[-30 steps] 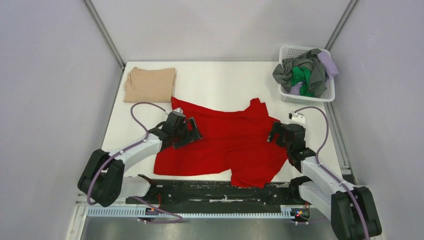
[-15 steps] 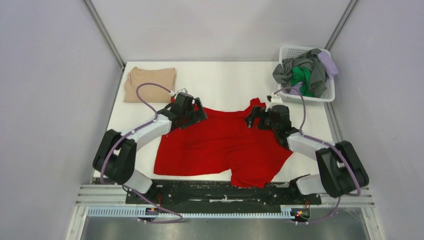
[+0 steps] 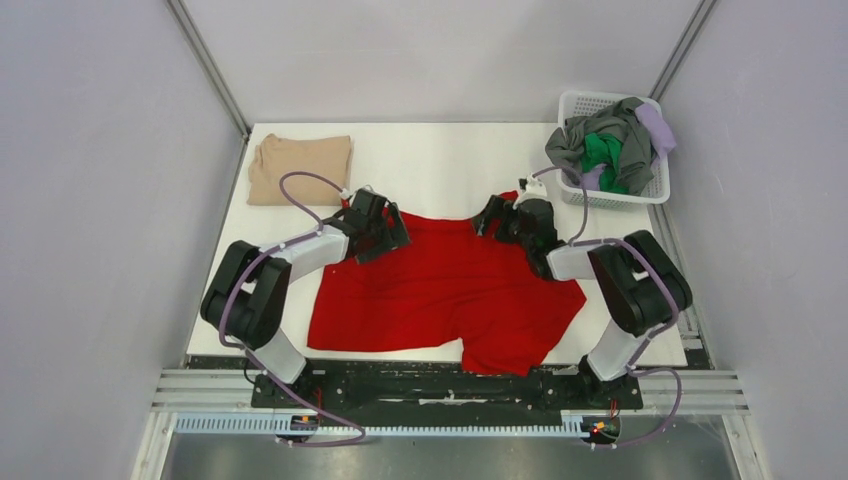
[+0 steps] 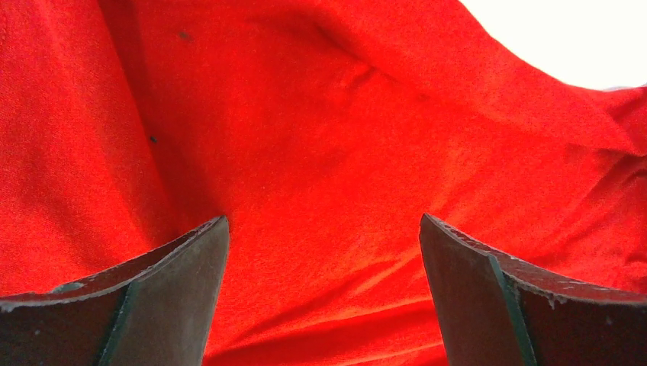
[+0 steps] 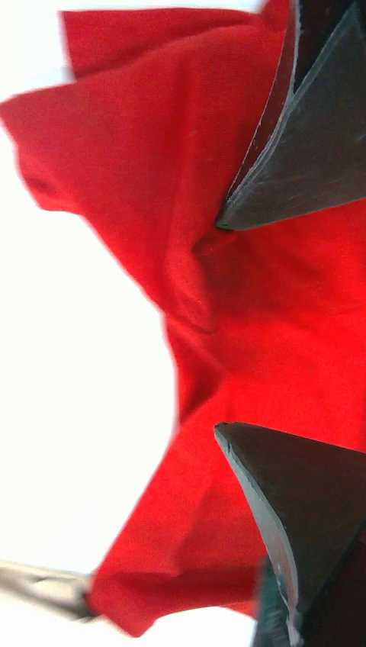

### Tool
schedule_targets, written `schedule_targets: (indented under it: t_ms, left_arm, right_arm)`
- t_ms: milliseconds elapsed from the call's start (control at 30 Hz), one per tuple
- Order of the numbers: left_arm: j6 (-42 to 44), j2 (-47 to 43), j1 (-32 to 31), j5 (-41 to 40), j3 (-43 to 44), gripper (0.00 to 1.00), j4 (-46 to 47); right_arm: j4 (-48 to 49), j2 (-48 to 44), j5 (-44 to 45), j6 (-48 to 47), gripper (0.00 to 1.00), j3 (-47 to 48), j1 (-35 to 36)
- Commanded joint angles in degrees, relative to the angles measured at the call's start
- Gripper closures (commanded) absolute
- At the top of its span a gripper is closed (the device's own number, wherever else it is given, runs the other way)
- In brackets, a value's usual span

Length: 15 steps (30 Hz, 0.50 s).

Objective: Fold and stack the t-shirts
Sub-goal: Flatten out the tshirt

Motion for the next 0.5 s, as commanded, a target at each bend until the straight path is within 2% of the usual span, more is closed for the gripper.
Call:
schedule_targets:
  t_ms: [0,133,267,367,467]
  left_arm:
    - [3.01,1.61,0.61,1.58,-0.85,0.00,2.19]
    - [3.43,2.81,0.70,2.30,-1.11,0.00,1.97]
    - [3.71,2.99,1.01,2.12,-1.23,0.00,1.32]
    - [4.15,2.52,1.06,1.61,-0.99,0.00,1.09]
    - [4.15,2.19,1.03,1.42,-0.32,0.00,1.04]
  right_arm:
    - [19.74,7.36,9.74,5.60,0.01,8.87,0.52]
    - [24.41,15.34,10.29,5.96,0.02,20.71,0.74]
    - [18.51,21.46,12.05,1.48,0.02,32.01,0.45]
    - [13.20,21.59,10.19,-3.31,0.02,34.74,0.18]
    - [9.35,17.54,8.67,-7.36,0.02,31.70,-0.14]
